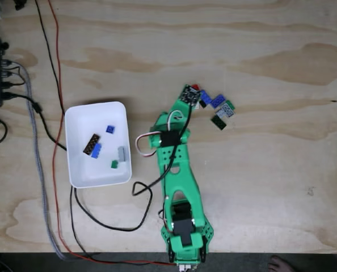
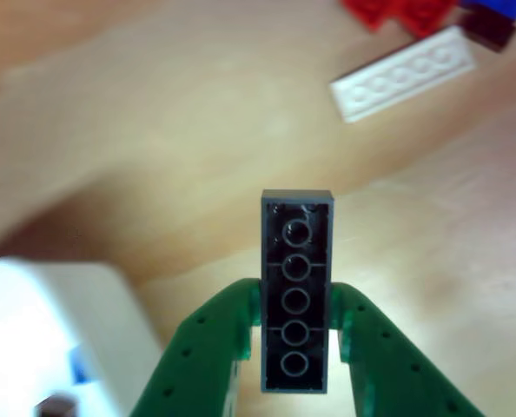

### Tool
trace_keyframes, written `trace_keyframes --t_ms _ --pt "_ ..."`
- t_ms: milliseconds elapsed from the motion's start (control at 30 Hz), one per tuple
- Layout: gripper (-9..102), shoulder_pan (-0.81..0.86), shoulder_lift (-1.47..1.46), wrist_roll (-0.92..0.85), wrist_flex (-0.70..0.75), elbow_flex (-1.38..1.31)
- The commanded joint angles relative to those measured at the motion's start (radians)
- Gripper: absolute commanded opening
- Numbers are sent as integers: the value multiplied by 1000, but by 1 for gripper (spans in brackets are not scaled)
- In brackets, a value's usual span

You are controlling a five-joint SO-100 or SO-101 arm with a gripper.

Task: Put all lego bricks in the bin.

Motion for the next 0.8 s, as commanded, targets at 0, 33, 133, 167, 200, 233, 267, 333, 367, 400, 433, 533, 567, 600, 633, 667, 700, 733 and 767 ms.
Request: trace_keyframes --t_ms 0,33,133,167,200,233,267,333,367,400,433,533,567,600,633,667,700,733,767 --pt "0 -275 155 133 166 -344" --pt "0 -296 63 138 184 -430" --pt "0 -377 -175 123 230 -601" --pt "0 -413 -225 124 230 -620" --pt "1 -443 -279 120 242 -632" --pt "3 -468 -319 123 244 -630" --pt "5 -488 -348 127 239 -620" --pt "10 -520 -373 141 216 -571" --pt "12 -531 -370 150 204 -545" --pt "14 -537 -364 161 199 -529" --pt "16 -537 -351 175 196 -520" --pt "18 -448 -259 213 192 -522" --pt "18 -390 -206 222 202 -523" --pt "19 -319 -143 221 204 -506" --pt "20 -233 -77 202 204 -479" --pt "20 -133 -15 170 202 -439" --pt "20 -40 31 117 199 -383" --pt "20 52 55 54 199 -318" --pt "20 147 64 -12 175 -233"
